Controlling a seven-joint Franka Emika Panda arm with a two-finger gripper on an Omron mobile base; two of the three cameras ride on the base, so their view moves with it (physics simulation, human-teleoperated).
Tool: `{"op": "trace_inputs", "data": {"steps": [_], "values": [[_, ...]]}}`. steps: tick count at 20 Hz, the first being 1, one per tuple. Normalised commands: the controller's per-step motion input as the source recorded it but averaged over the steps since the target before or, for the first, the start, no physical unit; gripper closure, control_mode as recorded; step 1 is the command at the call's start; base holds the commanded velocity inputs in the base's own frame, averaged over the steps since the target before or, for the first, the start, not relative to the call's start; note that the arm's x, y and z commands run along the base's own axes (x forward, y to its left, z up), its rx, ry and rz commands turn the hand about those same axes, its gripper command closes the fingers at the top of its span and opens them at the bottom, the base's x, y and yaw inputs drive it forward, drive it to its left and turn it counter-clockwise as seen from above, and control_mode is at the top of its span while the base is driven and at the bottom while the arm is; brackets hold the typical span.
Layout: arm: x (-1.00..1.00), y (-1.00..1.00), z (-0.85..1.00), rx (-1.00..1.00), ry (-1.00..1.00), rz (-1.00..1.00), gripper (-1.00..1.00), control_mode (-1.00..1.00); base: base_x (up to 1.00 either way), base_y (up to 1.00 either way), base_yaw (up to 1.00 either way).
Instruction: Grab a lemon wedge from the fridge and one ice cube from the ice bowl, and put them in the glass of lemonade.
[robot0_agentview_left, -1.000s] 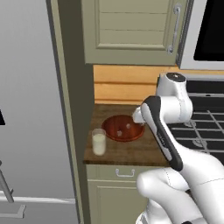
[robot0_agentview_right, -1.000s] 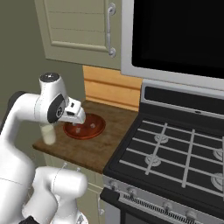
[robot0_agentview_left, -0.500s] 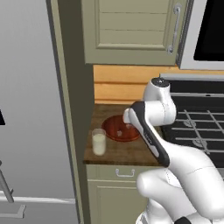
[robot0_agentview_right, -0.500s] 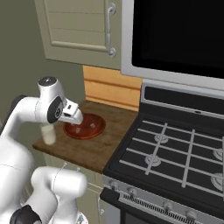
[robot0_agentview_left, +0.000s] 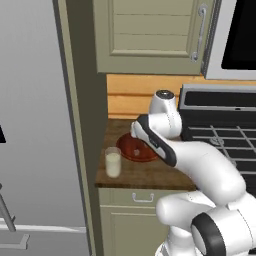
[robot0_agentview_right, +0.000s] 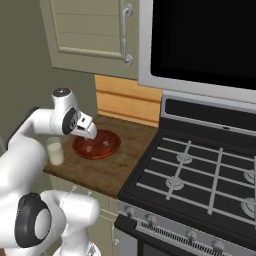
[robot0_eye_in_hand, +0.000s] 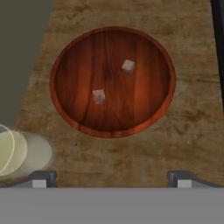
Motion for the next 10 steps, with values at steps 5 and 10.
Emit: {"op": "trace_inputs", "data": {"steps": [5, 10], "values": [[0.47, 0.11, -0.36, -0.02, 0.01, 0.01, -1.00, -1.00, 0.00, 0.00, 0.00], [0.43, 0.13, -0.29, -0.02, 0.00, 0.01, -1.00, -1.00, 0.00, 0.00, 0.00]]}}
